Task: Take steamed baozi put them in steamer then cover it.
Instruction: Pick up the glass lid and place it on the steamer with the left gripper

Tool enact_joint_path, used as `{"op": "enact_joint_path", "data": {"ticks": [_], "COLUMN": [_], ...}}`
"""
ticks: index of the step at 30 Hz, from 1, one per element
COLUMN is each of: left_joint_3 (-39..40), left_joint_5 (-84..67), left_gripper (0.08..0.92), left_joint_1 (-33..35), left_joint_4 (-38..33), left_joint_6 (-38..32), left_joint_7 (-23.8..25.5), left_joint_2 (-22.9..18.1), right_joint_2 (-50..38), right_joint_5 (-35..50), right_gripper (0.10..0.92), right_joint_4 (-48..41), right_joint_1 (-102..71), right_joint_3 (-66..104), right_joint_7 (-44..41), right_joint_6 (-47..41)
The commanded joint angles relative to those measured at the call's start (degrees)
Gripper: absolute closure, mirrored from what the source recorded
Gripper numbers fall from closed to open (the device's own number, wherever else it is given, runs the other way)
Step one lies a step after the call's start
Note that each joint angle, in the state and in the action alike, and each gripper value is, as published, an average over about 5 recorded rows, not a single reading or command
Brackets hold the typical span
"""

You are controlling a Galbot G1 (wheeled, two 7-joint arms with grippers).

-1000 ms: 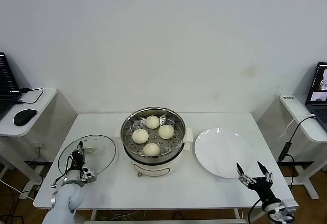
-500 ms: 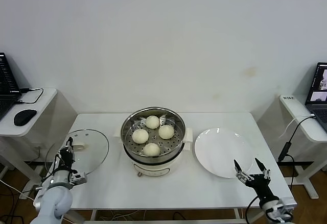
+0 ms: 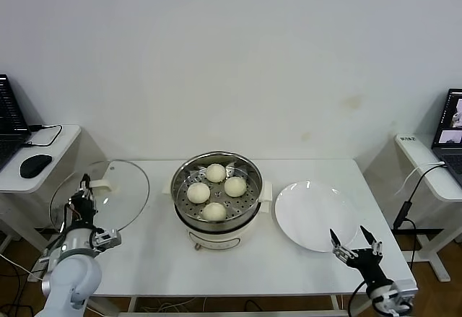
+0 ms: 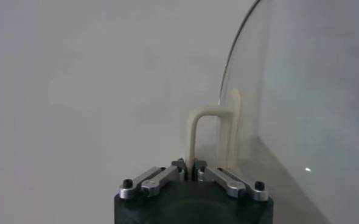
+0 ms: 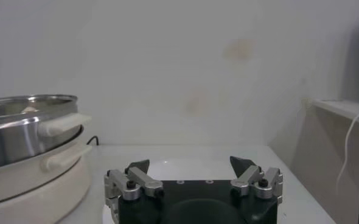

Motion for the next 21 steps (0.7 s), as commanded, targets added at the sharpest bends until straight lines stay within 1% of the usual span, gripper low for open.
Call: {"op": "enact_joint_path", "data": {"ticks": [1,4,7,11,17,21], "left_joint_3": [10.8,16.1,20.6,25.7,30.0,32.6], "left_joint_5": [5.0,7.9,9.3,10.3,10.4,10.4], "left_gripper": [0.856,0.856,0.856,0.856,0.856,0.856], "left_joint_1": [-2.6,-5.7,-8.7,-12.2,-16.9,-19.0], "left_joint_4": [-12.7,-10.7,-9.4,-8.7,-6.7,-5.3], "left_joint_6": [11.5,13.9,15.5,15.9,16.0,16.0], "left_joint_7": [3.5,4.6,6.7,9.9,13.0,13.9], "left_joint_2": [-0.6,-2.2,-4.3,-6.5,-8.4,-8.9], "right_joint_2": [0.2,0.5,0.9,1.7,2.9,3.2], "right_joint_5": [-1.5,-2.1,-2.7,-3.4,-4.6,-4.9], "right_gripper": [0.203,0.203,0.203,0.203,0.203,0.203], "right_joint_4": [0.4,0.1,-0.2,-0.8,-1.2,-1.5], "right_joint_1": [-0.3,-0.2,0.0,0.4,1.0,1.4], "right_joint_3": [0.1,-0.1,-0.3,-0.8,-1.4,-1.6], "right_joint_7": [0.1,-0.1,-0.2,-0.2,-0.3,-0.3], "right_joint_6": [-1.2,-1.4,-1.5,-1.5,-1.4,-1.5]}}
